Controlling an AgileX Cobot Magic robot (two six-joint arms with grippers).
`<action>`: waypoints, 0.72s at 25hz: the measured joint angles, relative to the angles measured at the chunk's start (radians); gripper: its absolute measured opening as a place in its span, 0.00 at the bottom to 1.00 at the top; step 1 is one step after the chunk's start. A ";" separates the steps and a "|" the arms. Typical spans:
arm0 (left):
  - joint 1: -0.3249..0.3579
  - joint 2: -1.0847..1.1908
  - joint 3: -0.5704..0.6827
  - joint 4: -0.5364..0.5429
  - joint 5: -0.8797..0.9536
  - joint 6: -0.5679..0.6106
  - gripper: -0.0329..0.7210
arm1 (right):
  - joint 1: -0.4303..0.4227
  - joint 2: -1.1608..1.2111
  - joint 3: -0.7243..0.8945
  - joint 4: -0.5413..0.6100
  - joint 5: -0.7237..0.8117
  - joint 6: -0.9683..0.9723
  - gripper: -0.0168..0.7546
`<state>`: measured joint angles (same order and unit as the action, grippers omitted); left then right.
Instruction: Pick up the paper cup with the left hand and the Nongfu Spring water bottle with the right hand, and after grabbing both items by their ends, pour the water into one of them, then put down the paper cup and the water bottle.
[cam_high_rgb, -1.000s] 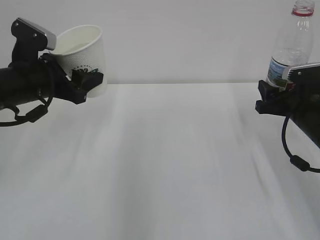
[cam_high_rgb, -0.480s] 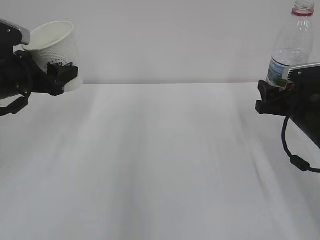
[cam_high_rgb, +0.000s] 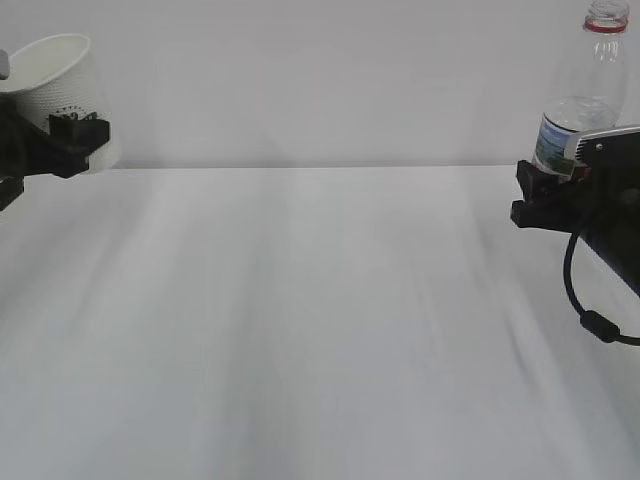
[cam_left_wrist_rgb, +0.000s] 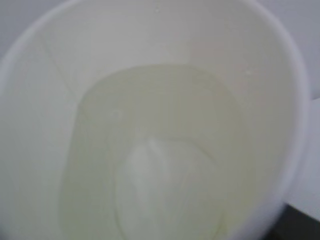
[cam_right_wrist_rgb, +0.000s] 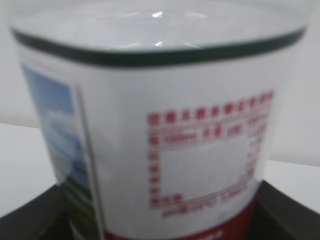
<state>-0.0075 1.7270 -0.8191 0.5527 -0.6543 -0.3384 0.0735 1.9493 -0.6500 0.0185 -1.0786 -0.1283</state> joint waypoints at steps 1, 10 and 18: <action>0.006 0.000 0.000 -0.002 0.000 0.000 0.66 | 0.000 0.000 0.000 0.000 0.000 0.000 0.70; 0.052 0.066 0.000 -0.060 -0.006 0.000 0.66 | 0.000 0.000 0.000 0.000 0.000 0.000 0.70; 0.052 0.177 0.000 -0.202 -0.099 0.106 0.66 | 0.000 0.000 0.000 0.000 0.000 0.000 0.70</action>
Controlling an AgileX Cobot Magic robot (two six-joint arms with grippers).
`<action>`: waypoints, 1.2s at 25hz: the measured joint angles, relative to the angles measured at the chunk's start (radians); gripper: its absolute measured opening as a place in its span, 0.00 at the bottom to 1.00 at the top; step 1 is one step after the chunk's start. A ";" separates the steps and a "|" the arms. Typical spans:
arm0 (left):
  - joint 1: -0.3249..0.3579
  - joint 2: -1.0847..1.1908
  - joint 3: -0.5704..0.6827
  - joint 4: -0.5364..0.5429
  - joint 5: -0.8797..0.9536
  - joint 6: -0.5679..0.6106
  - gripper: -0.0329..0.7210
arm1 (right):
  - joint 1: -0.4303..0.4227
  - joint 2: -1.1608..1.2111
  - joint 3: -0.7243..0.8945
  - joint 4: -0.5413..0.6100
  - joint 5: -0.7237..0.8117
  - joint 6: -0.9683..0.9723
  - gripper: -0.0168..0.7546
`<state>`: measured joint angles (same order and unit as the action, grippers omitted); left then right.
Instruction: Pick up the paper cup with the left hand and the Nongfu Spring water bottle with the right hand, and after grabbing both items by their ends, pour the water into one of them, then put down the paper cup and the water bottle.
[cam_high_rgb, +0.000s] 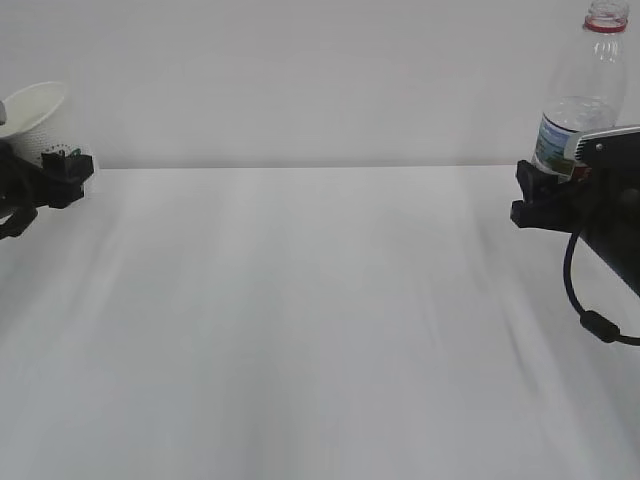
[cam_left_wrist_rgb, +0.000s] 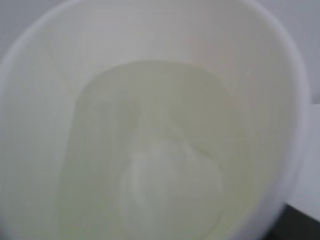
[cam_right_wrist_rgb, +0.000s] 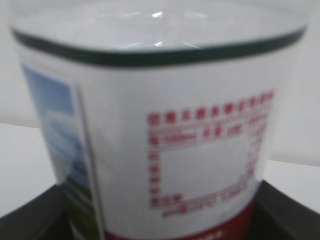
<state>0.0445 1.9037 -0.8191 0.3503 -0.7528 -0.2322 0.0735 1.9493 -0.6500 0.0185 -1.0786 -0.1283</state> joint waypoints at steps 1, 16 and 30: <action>0.000 0.013 0.000 -0.015 -0.007 0.009 0.66 | 0.000 0.000 0.000 0.000 0.000 0.000 0.70; 0.000 0.153 0.000 -0.167 -0.082 0.115 0.66 | 0.000 0.000 0.000 0.000 0.000 0.000 0.70; 0.000 0.237 -0.004 -0.189 -0.140 0.151 0.66 | 0.000 0.000 0.000 0.000 0.000 0.000 0.70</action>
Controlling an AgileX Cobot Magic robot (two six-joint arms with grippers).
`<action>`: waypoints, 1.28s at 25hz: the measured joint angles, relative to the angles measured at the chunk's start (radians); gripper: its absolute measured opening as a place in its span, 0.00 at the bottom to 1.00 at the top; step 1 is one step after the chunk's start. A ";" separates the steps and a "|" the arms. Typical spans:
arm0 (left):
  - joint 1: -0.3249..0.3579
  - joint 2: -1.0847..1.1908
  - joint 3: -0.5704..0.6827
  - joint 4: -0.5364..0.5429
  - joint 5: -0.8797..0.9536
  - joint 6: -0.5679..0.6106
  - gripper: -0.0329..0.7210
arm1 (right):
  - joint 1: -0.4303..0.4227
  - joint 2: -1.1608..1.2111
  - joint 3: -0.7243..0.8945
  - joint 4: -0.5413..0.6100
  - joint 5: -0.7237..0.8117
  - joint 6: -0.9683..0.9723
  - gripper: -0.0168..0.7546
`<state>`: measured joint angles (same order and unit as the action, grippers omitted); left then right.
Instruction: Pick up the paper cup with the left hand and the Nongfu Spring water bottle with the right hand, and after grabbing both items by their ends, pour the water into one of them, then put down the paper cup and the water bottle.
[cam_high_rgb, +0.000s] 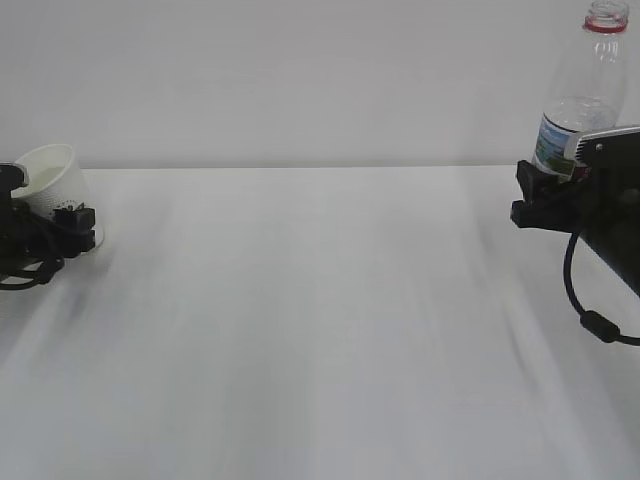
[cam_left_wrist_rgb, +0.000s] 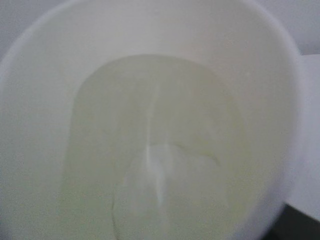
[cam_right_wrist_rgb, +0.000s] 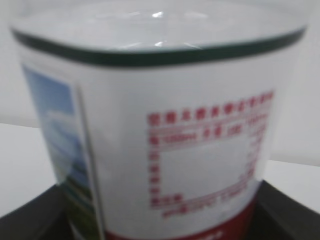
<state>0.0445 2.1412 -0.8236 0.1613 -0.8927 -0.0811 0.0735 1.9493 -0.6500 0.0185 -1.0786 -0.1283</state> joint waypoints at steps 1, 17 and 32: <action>0.000 0.002 0.000 0.000 0.000 0.002 0.66 | 0.000 0.000 0.000 0.000 0.000 0.000 0.70; 0.000 0.007 -0.004 0.000 -0.009 0.128 0.95 | 0.000 0.000 0.000 0.000 0.000 0.000 0.70; -0.019 -0.006 0.083 -0.048 -0.062 0.132 0.95 | 0.000 0.000 0.000 0.000 0.002 0.000 0.70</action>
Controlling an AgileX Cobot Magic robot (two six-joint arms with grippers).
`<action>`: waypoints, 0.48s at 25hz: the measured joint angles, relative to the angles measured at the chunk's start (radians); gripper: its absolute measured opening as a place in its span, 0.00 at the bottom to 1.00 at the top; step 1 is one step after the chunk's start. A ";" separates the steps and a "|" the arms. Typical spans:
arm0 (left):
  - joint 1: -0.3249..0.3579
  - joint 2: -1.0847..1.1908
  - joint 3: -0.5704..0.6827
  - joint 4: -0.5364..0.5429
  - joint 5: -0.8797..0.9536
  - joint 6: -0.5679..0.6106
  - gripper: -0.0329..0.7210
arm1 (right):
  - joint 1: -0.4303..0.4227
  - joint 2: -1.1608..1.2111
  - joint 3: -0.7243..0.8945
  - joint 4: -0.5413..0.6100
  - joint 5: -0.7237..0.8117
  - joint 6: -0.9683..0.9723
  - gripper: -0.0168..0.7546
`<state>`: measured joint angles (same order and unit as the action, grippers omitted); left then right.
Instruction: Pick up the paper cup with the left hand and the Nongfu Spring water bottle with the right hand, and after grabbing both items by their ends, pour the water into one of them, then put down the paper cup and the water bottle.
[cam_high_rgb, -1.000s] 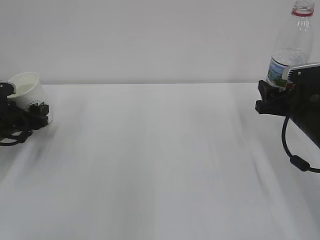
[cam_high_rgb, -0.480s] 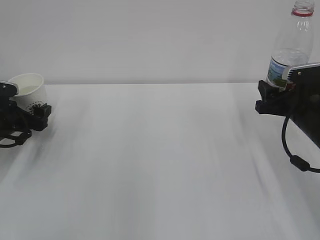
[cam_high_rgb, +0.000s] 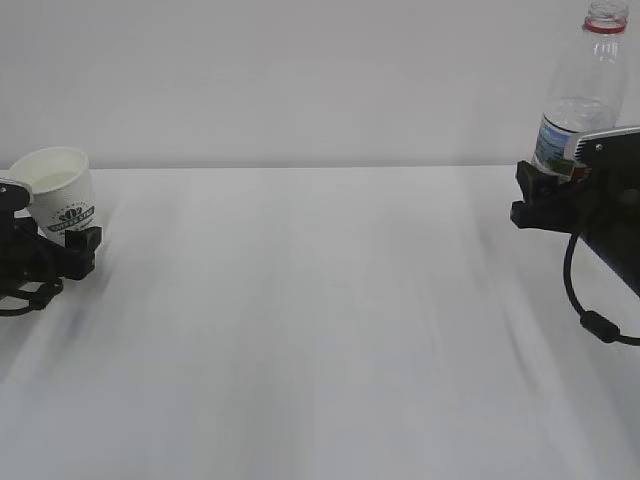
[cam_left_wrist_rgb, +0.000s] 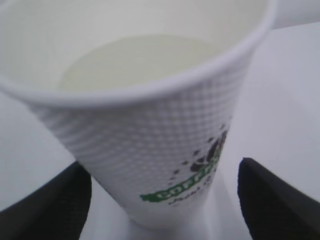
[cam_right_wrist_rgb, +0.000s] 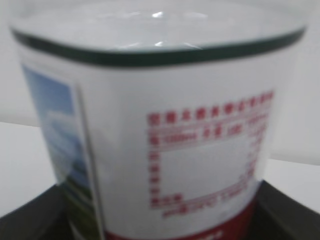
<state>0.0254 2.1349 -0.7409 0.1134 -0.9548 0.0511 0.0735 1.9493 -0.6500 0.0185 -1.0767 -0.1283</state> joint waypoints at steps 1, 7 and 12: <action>-0.005 -0.010 0.013 -0.005 0.000 0.000 0.95 | 0.000 0.000 0.000 0.000 0.002 0.000 0.70; -0.021 -0.112 0.082 -0.034 0.000 0.000 0.95 | 0.000 0.000 0.000 0.000 0.002 0.000 0.70; -0.022 -0.186 0.129 -0.038 0.018 0.000 0.95 | 0.000 0.000 0.000 0.000 0.003 0.000 0.70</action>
<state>0.0035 1.9489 -0.6122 0.0759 -0.9371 0.0511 0.0735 1.9493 -0.6500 0.0185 -1.0736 -0.1283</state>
